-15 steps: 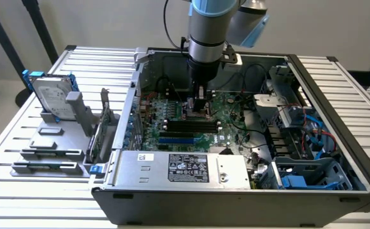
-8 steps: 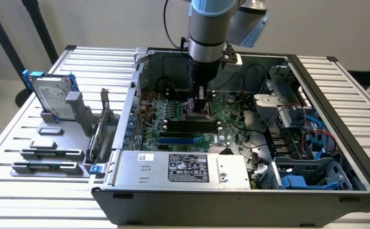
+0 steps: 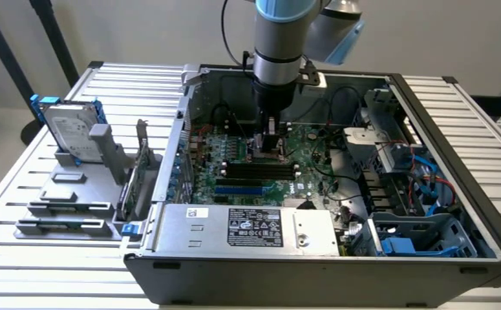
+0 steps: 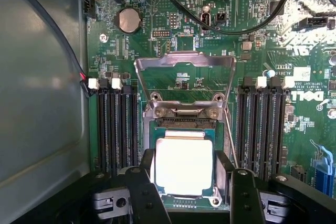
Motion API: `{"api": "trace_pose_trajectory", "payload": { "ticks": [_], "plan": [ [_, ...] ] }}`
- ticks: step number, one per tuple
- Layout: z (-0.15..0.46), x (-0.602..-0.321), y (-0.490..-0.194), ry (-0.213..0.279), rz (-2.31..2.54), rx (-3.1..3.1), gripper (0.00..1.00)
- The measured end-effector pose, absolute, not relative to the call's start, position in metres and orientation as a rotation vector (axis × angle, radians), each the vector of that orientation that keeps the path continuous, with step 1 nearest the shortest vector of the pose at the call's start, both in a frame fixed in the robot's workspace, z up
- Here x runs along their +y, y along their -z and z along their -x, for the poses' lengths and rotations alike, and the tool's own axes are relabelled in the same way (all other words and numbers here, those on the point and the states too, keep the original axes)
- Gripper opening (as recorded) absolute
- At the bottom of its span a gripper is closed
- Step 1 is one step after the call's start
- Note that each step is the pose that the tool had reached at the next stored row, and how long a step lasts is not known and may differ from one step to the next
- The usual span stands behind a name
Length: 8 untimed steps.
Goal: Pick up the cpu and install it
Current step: 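Place the cpu into insertion slot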
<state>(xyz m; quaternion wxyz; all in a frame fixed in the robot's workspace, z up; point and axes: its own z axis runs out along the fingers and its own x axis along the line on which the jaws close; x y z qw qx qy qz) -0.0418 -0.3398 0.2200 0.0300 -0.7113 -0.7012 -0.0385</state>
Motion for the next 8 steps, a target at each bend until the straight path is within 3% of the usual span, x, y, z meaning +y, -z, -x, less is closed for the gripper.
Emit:
{"api": "trace_pose_trajectory", "payload": {
  "ticks": [8],
  "plan": [
    [0.0426, -0.3399, -0.2164, 0.118, 2.194, -2.162, 0.54]
  ]
}}
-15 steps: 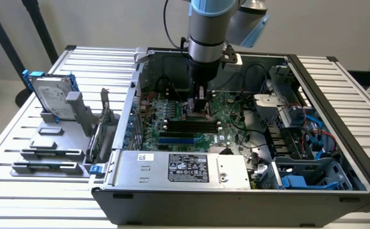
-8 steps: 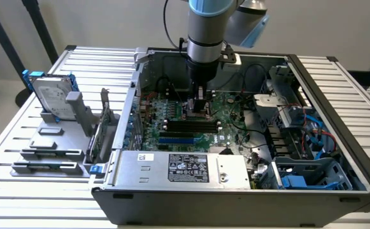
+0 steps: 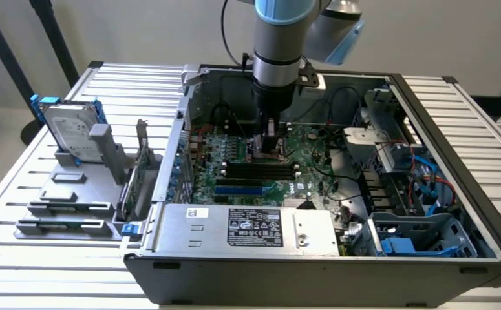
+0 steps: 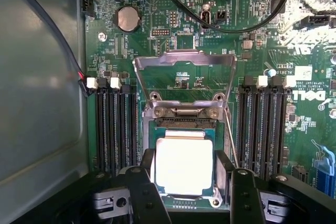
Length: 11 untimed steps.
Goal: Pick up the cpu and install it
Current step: 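Place the cpu into insertion slot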
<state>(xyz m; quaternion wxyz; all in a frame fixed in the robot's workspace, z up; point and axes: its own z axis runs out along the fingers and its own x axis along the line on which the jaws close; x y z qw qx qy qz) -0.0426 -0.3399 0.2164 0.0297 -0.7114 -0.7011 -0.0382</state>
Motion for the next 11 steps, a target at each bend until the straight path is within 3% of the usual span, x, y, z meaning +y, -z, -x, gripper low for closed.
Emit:
{"api": "trace_pose_trajectory", "payload": {
  "ticks": [11],
  "plan": [
    [0.0434, -0.3397, -0.2114, 0.112, 2.197, -2.165, 0.54]
  ]
}}
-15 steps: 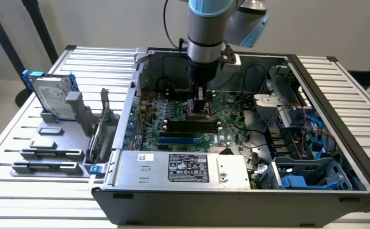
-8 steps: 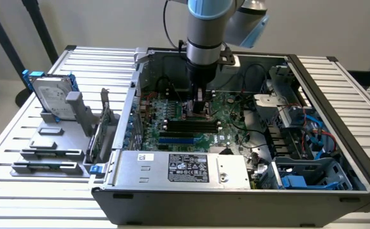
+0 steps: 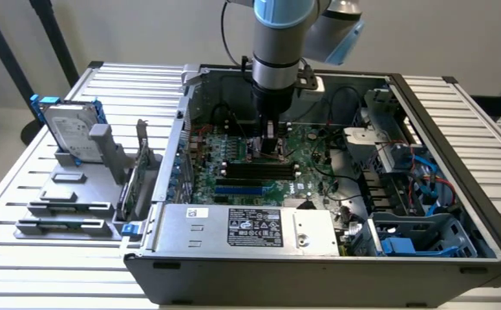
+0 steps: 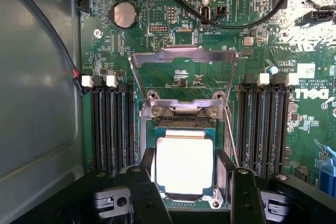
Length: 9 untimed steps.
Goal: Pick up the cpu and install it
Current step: 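Place the cpu into insertion slot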
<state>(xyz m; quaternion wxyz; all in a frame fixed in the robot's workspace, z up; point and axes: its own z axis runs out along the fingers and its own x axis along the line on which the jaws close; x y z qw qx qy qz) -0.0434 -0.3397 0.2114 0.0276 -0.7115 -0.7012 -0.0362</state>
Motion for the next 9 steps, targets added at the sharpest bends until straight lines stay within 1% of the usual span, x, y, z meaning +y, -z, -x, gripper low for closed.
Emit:
{"api": "trace_pose_trajectory", "payload": {
  "ticks": [9],
  "plan": [
    [0.0434, -0.3373, -0.2093, 0.108, 2.198, -2.167, 0.54]
  ]
}}
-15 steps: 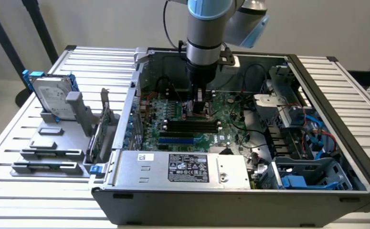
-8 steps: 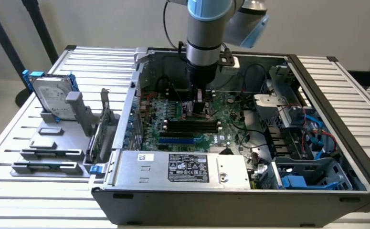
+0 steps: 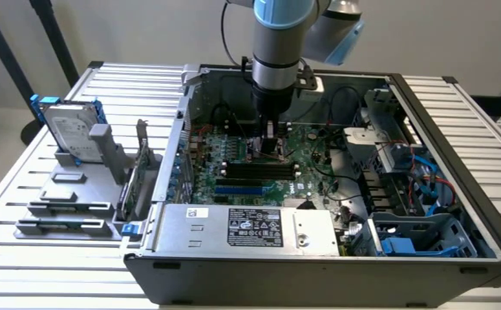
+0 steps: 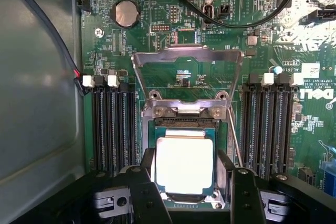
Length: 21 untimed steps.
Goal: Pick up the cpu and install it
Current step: 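Place the cpu into insertion slot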
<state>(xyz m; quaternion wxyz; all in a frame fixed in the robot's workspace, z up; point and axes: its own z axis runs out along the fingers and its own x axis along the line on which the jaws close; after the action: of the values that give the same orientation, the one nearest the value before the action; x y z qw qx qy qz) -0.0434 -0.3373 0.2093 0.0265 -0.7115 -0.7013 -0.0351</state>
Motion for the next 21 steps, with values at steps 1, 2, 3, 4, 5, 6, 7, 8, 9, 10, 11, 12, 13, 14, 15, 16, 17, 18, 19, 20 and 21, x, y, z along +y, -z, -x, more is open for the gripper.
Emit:
{"api": "trace_pose_trajectory", "payload": {
  "ticks": [1, 2, 3, 4, 5, 6, 7, 8, 9, 10, 11, 12, 13, 14, 15, 16, 17, 18, 19, 20, 21],
  "plan": [
    [0.0434, -0.3373, -0.2091, 0.107, 2.199, -2.167, 0.54],
    [0.0434, -0.3372, -0.2089, 0.105, 2.2, -2.168, 0.54],
    [0.0434, -0.3373, -0.2086, 0.104, 2.201, -2.169, 0.54],
    [0.0434, -0.3372, -0.2084, 0.102, 2.202, -2.17, 0.54],
    [0.0434, -0.3372, -0.2081, 0.1, 2.203, -2.171, 0.54],
    [0.0434, -0.3373, -0.2081, 0.097, 2.204, -2.172, 0.54],
    [0.0434, -0.3373, -0.208, 0.096, 2.204, -2.172, 0.54],
    [0.0434, -0.3373, -0.2078, 0.096, 2.205, -2.173, 0.54],
    [0.0434, -0.3373, -0.2077, 0.095, 2.205, -2.173, 0.54],
    [0.0434, -0.3373, -0.2076, 0.094, 2.206, -2.174, 0.54],
    [0.0433, -0.3373, -0.2075, 0.094, 2.206, -2.174, 0.54],
    [0.0433, -0.3372, -0.2073, 0.093, 2.206, -2.174, 0.54],
    [0.0433, -0.3373, -0.2072, 0.092, 2.206, -2.175, 0.54],
    [0.0433, -0.3373, -0.2071, 0.092, 2.207, -2.175, 0.54],
    [0.0432, -0.3373, -0.207, 0.092, 2.207, -2.175, 0.54],
    [0.0432, -0.3371, -0.2068, 0.092, 2.207, -2.175, 0.54],
    [0.0431, -0.3371, -0.2066, 0.092, 2.207, -2.175, 0.54],
    [0.0431, -0.337, -0.2064, 0.092, 2.207, -2.175, 0.54],
    [0.0431, -0.3369, -0.2061, 0.092, 2.207, -2.175, 0.54],
    [0.0431, -0.3368, -0.2059, 0.092, 2.207, -2.175, 0.54],
    [0.0431, -0.3367, -0.2056, 0.091, 2.207, -2.175, 0.54]
  ]
}}
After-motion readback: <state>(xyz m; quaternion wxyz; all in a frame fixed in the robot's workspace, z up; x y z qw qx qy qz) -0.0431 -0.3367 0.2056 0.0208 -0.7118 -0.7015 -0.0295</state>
